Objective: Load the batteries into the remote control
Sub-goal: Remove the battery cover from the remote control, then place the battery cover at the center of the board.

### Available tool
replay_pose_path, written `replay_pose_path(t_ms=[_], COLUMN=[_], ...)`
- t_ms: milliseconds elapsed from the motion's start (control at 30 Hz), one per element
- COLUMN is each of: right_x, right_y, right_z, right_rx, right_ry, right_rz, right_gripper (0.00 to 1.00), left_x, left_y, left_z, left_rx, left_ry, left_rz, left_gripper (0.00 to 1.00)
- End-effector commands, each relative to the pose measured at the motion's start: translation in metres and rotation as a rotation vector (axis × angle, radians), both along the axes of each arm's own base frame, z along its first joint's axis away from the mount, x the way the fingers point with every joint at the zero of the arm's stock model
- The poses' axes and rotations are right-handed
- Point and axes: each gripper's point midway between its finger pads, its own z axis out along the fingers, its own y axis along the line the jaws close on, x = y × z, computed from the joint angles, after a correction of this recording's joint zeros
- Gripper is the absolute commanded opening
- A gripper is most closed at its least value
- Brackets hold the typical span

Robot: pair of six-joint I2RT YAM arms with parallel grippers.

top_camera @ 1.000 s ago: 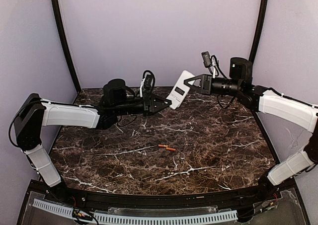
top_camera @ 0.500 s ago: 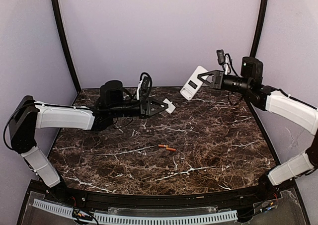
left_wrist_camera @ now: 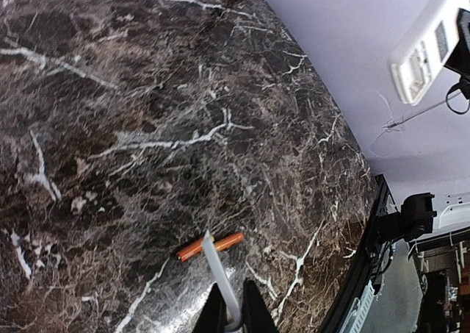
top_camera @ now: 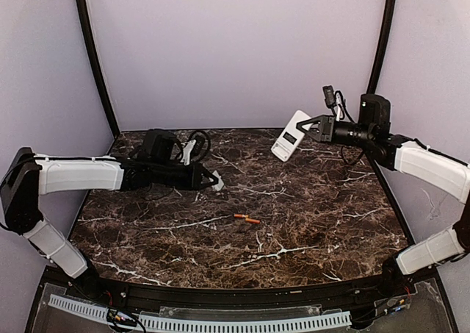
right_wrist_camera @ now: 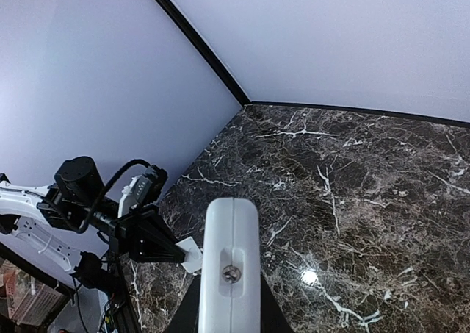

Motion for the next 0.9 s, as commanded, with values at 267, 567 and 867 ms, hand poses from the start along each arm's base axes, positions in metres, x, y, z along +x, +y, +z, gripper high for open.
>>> replay_pose_path(t_ms=[267,567,867], right_x=[-0.01,-0.013,-0.018], right_y=[0.004,0.009,0.011], right_z=[0.002,-0.001,-0.003], right_rx=[0.039,0.058,0.058], right_ry=[0.002,0.029,0.037], right_rz=[0.059,0.107,0.129], right_gripper=[0.0,0.0,0.0], left_x=[0.008,0.014,0.012], left_y=[0.017,0.019,0.048], left_z=[-0.057,-0.096,-0.132], left_rx=[-0.126,-0.143,-0.019], left_ry=[0.205,0.295,0.367], left_rz=[0.026,0.045,0.172], left_gripper=[0.0,0.02,0.21])
